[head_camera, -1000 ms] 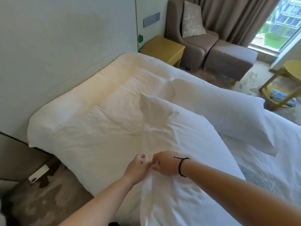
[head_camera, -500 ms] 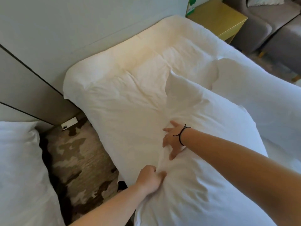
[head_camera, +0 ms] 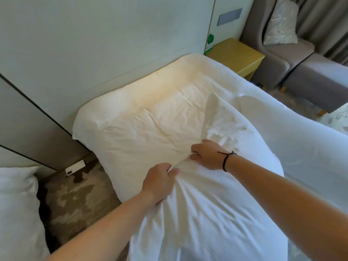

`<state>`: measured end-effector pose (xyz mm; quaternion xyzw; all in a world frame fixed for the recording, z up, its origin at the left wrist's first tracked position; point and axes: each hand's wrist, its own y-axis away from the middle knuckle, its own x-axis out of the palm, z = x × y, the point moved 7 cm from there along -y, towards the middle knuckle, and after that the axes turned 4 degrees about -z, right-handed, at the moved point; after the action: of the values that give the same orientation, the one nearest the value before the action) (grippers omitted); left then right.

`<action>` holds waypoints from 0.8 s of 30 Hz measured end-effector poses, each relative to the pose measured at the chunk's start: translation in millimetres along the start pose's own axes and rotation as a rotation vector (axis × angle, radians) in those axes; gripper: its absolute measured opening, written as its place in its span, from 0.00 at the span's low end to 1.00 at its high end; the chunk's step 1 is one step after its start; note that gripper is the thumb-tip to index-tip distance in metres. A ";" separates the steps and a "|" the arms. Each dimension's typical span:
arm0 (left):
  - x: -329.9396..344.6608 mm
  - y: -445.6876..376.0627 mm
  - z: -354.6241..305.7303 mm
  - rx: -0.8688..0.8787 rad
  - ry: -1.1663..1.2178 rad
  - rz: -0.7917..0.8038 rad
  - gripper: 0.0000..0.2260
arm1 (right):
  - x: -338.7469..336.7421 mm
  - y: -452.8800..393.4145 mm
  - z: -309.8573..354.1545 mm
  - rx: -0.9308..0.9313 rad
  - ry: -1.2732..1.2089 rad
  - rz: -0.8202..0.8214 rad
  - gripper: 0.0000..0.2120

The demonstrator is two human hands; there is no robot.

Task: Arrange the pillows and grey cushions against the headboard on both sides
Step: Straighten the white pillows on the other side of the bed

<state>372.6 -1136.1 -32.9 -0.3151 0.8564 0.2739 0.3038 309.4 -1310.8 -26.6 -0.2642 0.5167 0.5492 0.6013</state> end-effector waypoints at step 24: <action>-123.6 -17.4 3.8 0.401 -0.576 -0.220 0.18 | -9.8 25.0 40.6 0.077 0.125 -0.407 0.38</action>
<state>462.4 -1098.8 45.4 -0.2492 0.7334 0.1437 0.6160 300.9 -1272.3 1.8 -0.3733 0.5096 0.3789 0.6763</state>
